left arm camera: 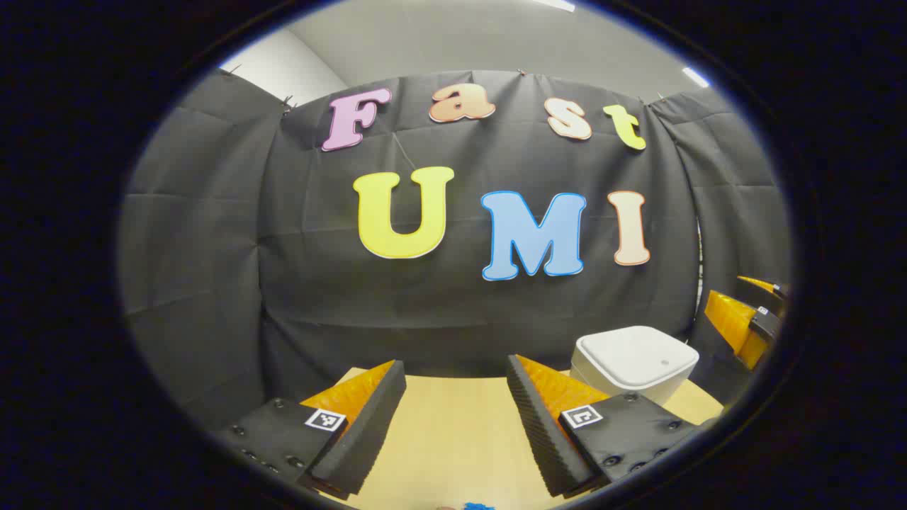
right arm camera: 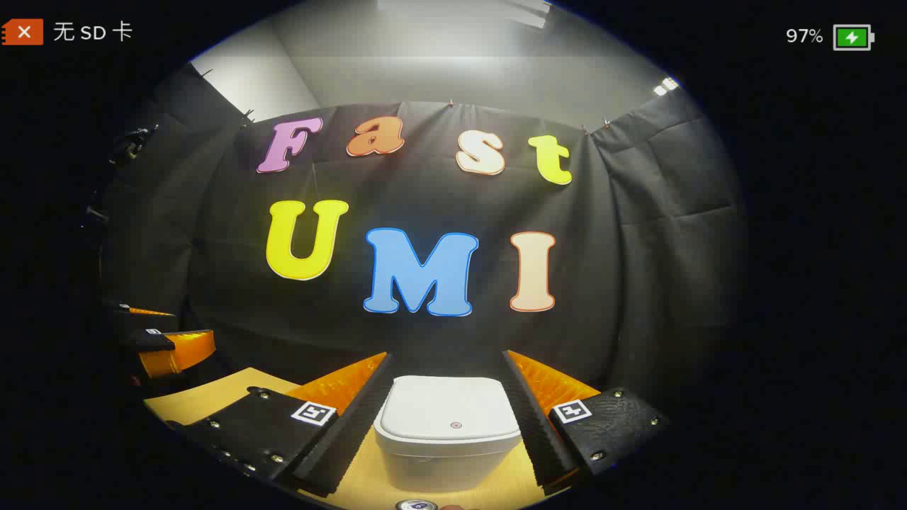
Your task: Press the lid of the desktop garbage bin to open it, pick up the crumpled paper on the desktop and throw it into the bin, then pick up the pop can on the desktop and drop it into the bin, and finally close the garbage bin lid.
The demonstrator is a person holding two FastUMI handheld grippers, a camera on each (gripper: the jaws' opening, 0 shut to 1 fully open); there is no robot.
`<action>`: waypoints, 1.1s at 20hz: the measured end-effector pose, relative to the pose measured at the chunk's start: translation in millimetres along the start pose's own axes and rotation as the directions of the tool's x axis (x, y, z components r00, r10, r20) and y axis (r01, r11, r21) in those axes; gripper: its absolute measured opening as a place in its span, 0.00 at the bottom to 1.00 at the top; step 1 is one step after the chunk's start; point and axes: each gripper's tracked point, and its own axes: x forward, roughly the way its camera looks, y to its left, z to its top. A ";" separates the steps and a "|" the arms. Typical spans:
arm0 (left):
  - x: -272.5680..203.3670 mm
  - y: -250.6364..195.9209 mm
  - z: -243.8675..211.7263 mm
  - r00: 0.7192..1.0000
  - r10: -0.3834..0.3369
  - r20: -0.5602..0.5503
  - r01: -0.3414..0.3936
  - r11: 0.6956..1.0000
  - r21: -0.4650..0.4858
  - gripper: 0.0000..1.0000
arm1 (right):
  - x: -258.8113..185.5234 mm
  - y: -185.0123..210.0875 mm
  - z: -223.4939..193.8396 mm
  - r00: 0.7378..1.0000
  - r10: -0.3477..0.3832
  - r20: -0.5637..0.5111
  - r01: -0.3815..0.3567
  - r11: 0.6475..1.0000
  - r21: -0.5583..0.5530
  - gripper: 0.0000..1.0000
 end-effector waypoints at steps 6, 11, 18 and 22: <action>6.2 -21.2 -3.7 1.000 -0.014 -0.014 0.014 1.000 0.006 0.95 | 2.1 -6.7 0.8 1.000 0.020 -0.003 -0.020 1.000 -0.001 0.96; 2.3 -25.7 -7.3 1.000 -0.003 -0.024 0.003 1.000 -0.010 0.95 | 0.3 -11.5 -6.0 0.999 0.028 -0.020 -0.028 1.000 0.012 0.96; -4.9 -24.9 -12.0 0.999 0.029 -0.030 -0.029 0.999 -0.020 0.95 | 0.2 -20.1 -11.3 0.999 0.037 -0.034 -0.036 0.999 0.029 0.96; -5.7 -27.9 -13.8 0.999 0.032 -0.034 -0.033 0.999 -0.024 0.95 | 0.9 -21.6 -16.6 0.998 0.045 -0.050 -0.044 0.999 0.024 0.96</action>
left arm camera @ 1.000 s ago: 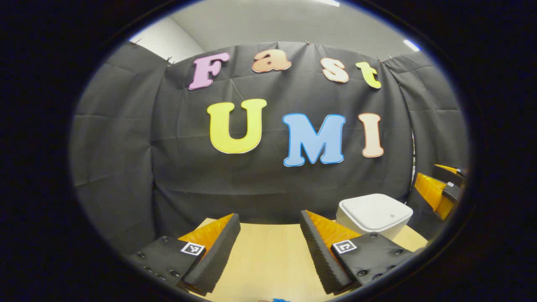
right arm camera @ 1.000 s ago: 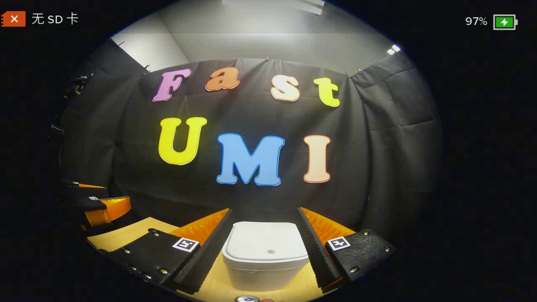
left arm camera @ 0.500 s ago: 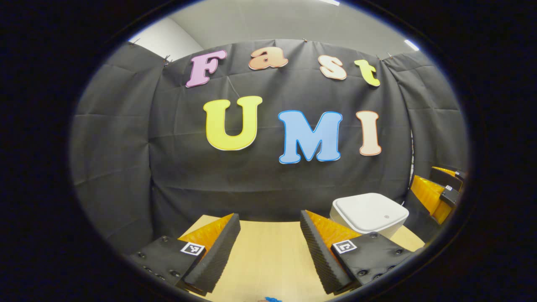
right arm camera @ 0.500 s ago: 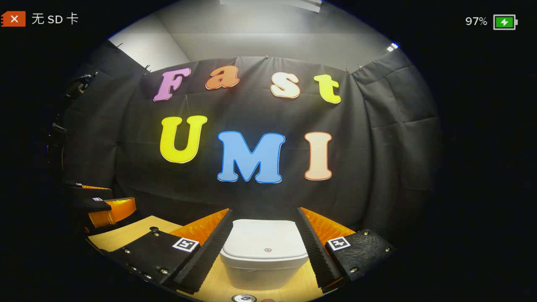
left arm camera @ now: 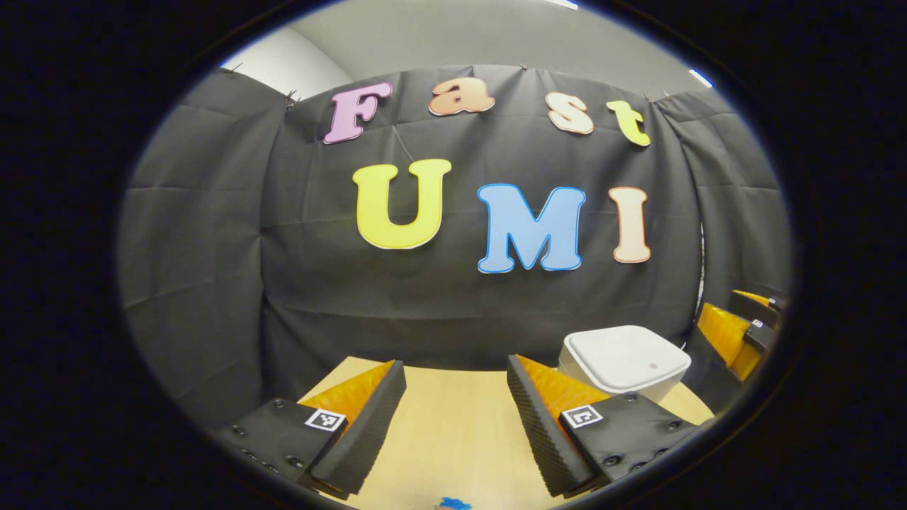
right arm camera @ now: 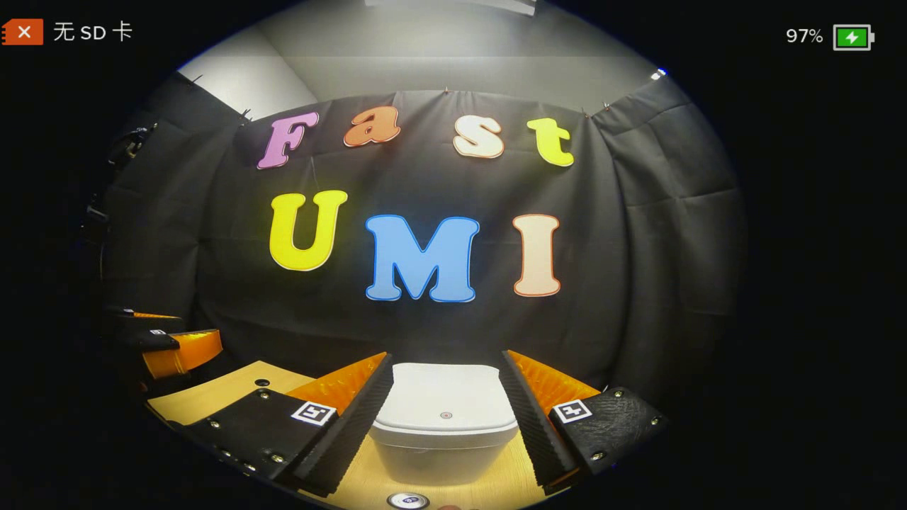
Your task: Press the lid of the desktop garbage bin to open it, pick up the crumpled paper on the desktop and throw it into the bin, then pick up the pop can on the desktop and drop it into the bin, and finally close the garbage bin lid.
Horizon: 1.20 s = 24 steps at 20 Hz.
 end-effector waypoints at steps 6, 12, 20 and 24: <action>-3.7 -7.7 -1.2 1.000 -0.003 0.003 0.003 1.000 -0.003 0.95 | 1.3 -4.5 -14.4 0.999 0.010 -0.041 -0.011 1.000 -0.009 0.96; 1.4 -6.5 -4.3 1.000 0.002 0.000 -0.002 1.000 0.005 0.95 | 8.6 -0.5 -21.5 0.998 0.027 -0.062 -0.028 1.000 -0.005 0.96; -2.1 -3.4 -1.4 1.000 0.016 0.010 -0.016 1.000 0.008 0.95 | 13.5 6.3 -21.9 0.997 0.050 -0.065 -0.051 0.999 -0.011 0.85; -6.5 -4.9 0.4 1.000 0.019 0.018 -0.019 1.000 0.007 0.95 | 13.6 12.3 -23.5 0.994 0.076 -0.077 -0.077 0.997 -0.020 0.63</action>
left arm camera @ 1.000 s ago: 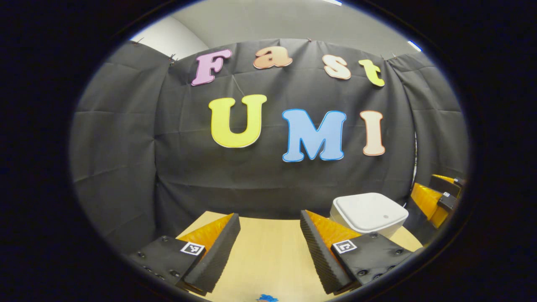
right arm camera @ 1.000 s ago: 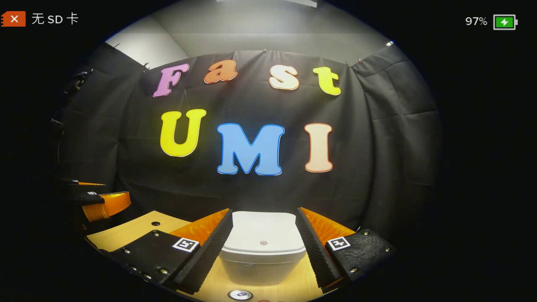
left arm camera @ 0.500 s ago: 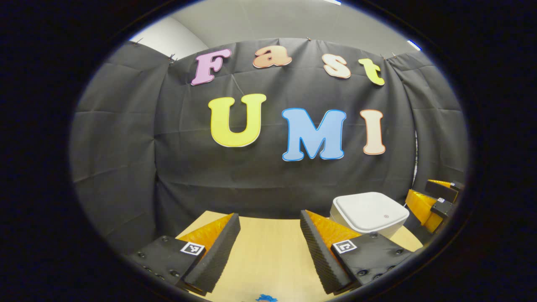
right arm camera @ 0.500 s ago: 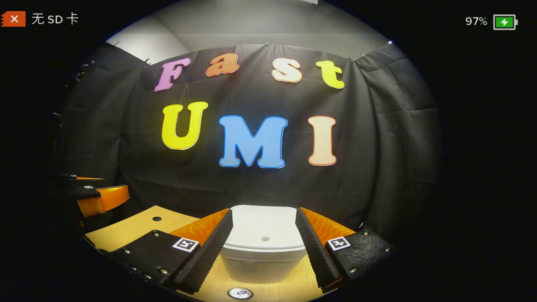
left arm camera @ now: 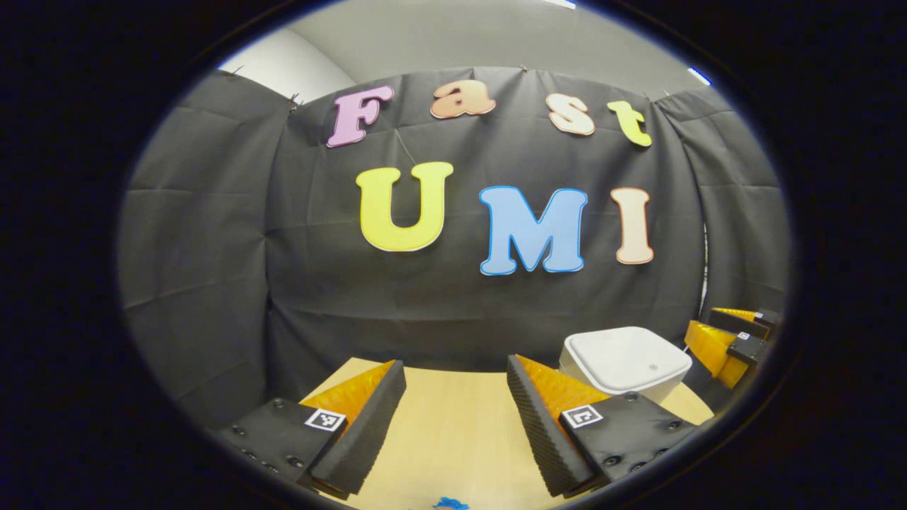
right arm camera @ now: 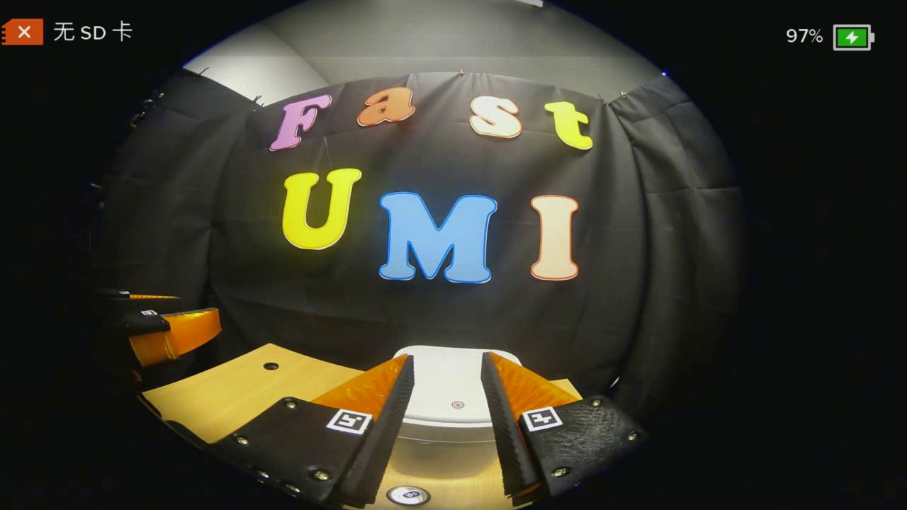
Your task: Press the lid of the desktop garbage bin to open it, pick up the crumpled paper on the desktop and throw it into the bin, then pick up the pop can on the desktop and drop it into the bin, and finally close the garbage bin lid.
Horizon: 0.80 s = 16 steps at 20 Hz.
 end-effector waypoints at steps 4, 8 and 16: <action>-4.6 1.9 3.0 1.000 0.010 0.012 -0.010 1.000 0.002 0.95 | -3.5 -5.0 0.7 1.000 -0.022 0.001 0.022 1.000 0.004 0.22; -10.5 5.0 1.6 1.000 0.019 0.012 -0.019 1.000 -0.006 0.95 | -3.9 -2.3 -0.7 1.000 -0.023 0.002 0.023 1.000 -0.005 0.01; -18.9 6.7 0.4 1.000 0.022 0.014 -0.022 1.000 -0.006 0.95 | -1.9 2.8 -9.6 1.000 -0.003 -0.031 0.003 1.000 0.017 0.02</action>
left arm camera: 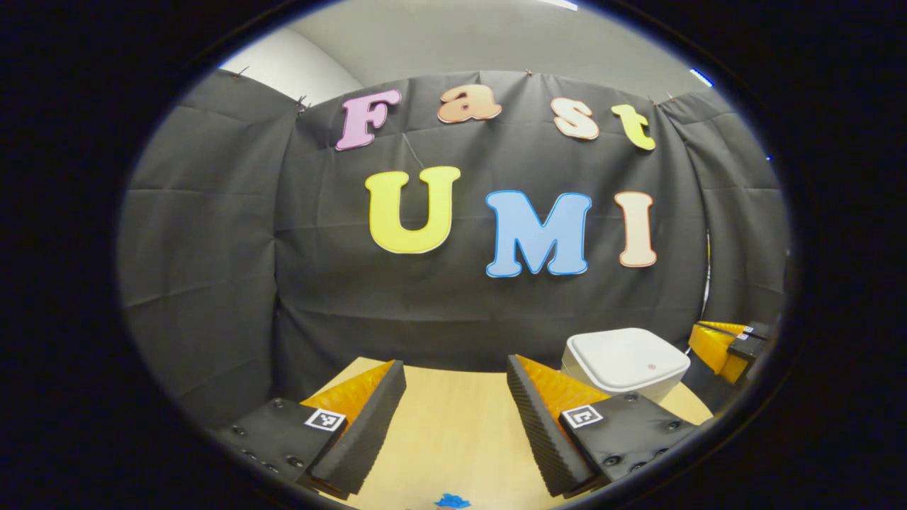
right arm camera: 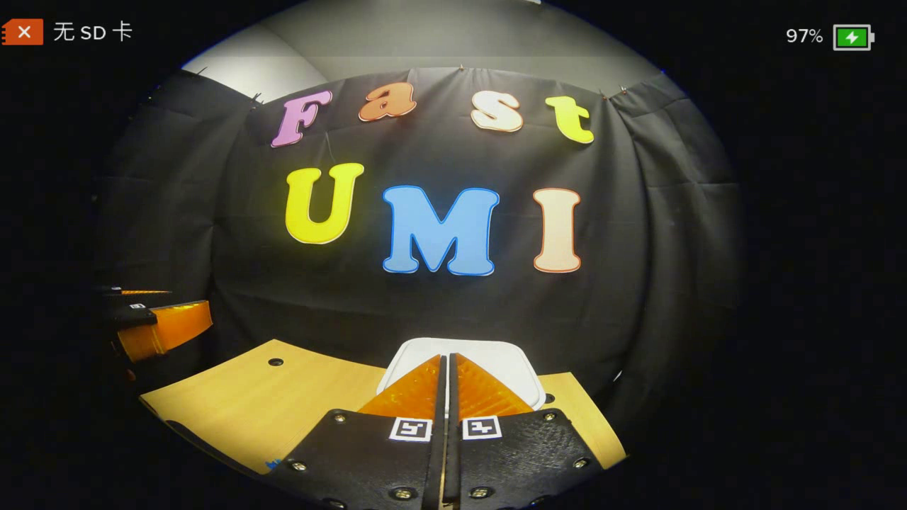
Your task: Press the lid of the desktop garbage bin to open it, pick up the crumpled paper on the desktop and throw it into the bin, then pick up the pop can on the desktop and drop it into the bin, and finally close the garbage bin lid.
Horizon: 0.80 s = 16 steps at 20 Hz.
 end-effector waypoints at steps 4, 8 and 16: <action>-0.9 -1.5 0.6 1.000 -0.004 0.005 0.004 1.000 0.007 0.95 | 11.8 -6.0 -6.7 1.000 -0.008 -0.030 0.008 1.000 0.020 0.02; 3.9 0.2 1.6 1.000 0.000 0.010 0.000 1.000 0.016 0.95 | 31.6 -12.6 -22.2 0.996 -0.013 -0.085 0.016 0.999 0.030 0.02; 15.6 -2.3 -1.6 1.000 -0.008 0.001 0.008 1.000 0.021 0.95 | 59.5 -10.9 -64.1 0.981 -0.003 -0.196 0.011 0.999 0.037 0.02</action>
